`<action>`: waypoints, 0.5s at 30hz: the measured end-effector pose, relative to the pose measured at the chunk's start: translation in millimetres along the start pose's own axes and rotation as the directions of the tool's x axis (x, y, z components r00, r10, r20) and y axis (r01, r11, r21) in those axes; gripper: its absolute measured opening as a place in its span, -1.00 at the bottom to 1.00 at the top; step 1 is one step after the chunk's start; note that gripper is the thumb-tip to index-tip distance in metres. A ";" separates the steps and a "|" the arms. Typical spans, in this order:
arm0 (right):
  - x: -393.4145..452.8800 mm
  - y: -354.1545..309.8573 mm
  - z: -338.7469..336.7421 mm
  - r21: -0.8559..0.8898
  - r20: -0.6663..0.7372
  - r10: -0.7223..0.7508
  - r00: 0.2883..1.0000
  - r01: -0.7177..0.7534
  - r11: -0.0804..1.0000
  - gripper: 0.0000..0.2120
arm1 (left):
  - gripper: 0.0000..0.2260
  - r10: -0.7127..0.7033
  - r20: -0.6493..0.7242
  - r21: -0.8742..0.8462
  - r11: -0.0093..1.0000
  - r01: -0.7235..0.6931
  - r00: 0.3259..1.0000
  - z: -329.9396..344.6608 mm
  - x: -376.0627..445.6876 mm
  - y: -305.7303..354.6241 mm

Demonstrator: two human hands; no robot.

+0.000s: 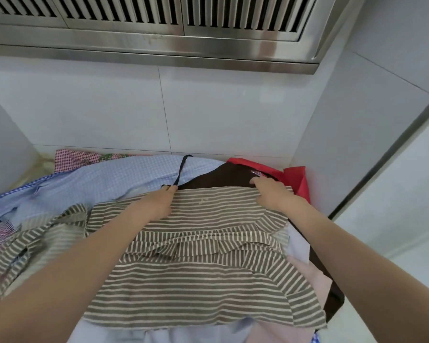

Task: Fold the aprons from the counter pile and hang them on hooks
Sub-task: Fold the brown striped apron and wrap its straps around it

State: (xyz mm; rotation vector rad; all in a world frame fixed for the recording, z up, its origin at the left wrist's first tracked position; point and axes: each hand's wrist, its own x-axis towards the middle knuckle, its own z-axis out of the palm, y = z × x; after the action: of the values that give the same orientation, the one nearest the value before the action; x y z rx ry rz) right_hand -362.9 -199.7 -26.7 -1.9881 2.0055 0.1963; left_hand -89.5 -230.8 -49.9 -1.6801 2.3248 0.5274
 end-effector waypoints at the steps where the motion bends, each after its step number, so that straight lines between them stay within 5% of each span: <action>1: 3.7 -1.7 1.8 -0.012 0.022 -0.013 1.000 0.013 1.000 -0.52 | -0.41 -0.020 -0.001 0.017 1.000 0.020 1.000 0.6 3.2 -1.5; 4: 12.4 -5.5 1.9 -0.047 0.077 -0.024 0.997 0.028 0.999 -0.56 | -0.51 -0.034 -0.070 0.107 0.993 0.042 0.997 -1.3 9.0 -8.5; 8: 16.6 -8.5 -7.8 0.007 0.161 -0.078 0.984 0.078 0.997 -0.93 | -0.66 0.007 -0.150 0.257 0.966 0.032 0.989 -8.3 10.0 -14.2; 12: 0.1 -9.5 -25.4 -0.064 -0.041 -0.020 0.999 0.017 0.998 -0.71 | -0.74 0.050 -0.267 0.357 0.933 0.051 0.962 -16.7 1.1 -16.1; 15: -21.5 -14.1 -28.9 -0.195 -0.189 -0.040 0.981 0.002 0.981 -0.82 | -0.84 0.127 -0.409 0.414 0.908 0.059 0.904 -18.4 -17.4 -16.7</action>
State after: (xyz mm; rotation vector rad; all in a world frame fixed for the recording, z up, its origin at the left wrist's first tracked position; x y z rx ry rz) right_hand -352.7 -188.6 8.9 -2.2240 2.1547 0.2096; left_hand -67.6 -228.1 -29.1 -1.6604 2.5151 -0.3681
